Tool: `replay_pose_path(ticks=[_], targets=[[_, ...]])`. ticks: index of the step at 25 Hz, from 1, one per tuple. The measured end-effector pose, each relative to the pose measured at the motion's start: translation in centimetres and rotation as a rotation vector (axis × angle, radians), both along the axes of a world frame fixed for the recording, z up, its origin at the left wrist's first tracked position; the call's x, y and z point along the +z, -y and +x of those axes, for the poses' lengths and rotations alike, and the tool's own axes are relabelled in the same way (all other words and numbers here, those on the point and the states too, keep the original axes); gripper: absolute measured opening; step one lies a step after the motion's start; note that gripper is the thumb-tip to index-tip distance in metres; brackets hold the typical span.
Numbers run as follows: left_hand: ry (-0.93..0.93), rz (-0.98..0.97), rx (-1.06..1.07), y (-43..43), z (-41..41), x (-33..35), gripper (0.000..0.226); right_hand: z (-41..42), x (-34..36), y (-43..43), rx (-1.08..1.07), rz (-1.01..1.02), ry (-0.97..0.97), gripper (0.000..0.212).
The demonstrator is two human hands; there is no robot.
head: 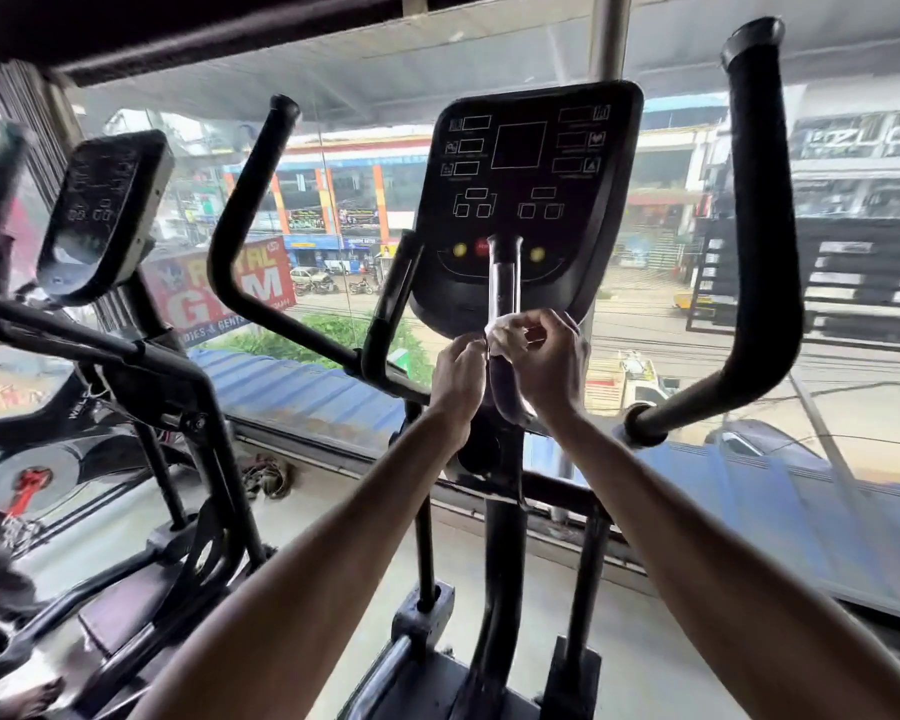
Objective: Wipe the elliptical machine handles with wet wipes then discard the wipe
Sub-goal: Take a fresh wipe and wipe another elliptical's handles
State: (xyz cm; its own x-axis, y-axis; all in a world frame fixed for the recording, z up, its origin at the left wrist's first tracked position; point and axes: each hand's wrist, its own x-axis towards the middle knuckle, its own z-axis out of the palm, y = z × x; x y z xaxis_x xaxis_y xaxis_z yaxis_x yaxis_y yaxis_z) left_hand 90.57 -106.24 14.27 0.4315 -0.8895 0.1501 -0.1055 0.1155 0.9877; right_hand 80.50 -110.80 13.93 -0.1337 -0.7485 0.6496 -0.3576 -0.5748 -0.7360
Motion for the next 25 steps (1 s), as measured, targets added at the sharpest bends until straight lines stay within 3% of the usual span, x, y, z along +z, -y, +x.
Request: replay_pose_path(ticks=[7, 16, 25], targets=[[-0.066, -0.088, 0.006, 2.5, 0.4, -0.7, 0.031, -2.0, 0.6, 2.9, 0.094, -0.398, -0.231, 0.007], [-0.187, -0.065, -0.136, 3.7, 0.5, -1.7, 0.041, -1.7, 1.7, 5.4, 0.217, -0.562, -0.326, 0.015], [-0.242, -0.098, -0.152, 3.7, 0.5, -2.2, 0.025, -1.6, 4.3, 6.1, 0.179, -0.728, -0.567, 0.016]])
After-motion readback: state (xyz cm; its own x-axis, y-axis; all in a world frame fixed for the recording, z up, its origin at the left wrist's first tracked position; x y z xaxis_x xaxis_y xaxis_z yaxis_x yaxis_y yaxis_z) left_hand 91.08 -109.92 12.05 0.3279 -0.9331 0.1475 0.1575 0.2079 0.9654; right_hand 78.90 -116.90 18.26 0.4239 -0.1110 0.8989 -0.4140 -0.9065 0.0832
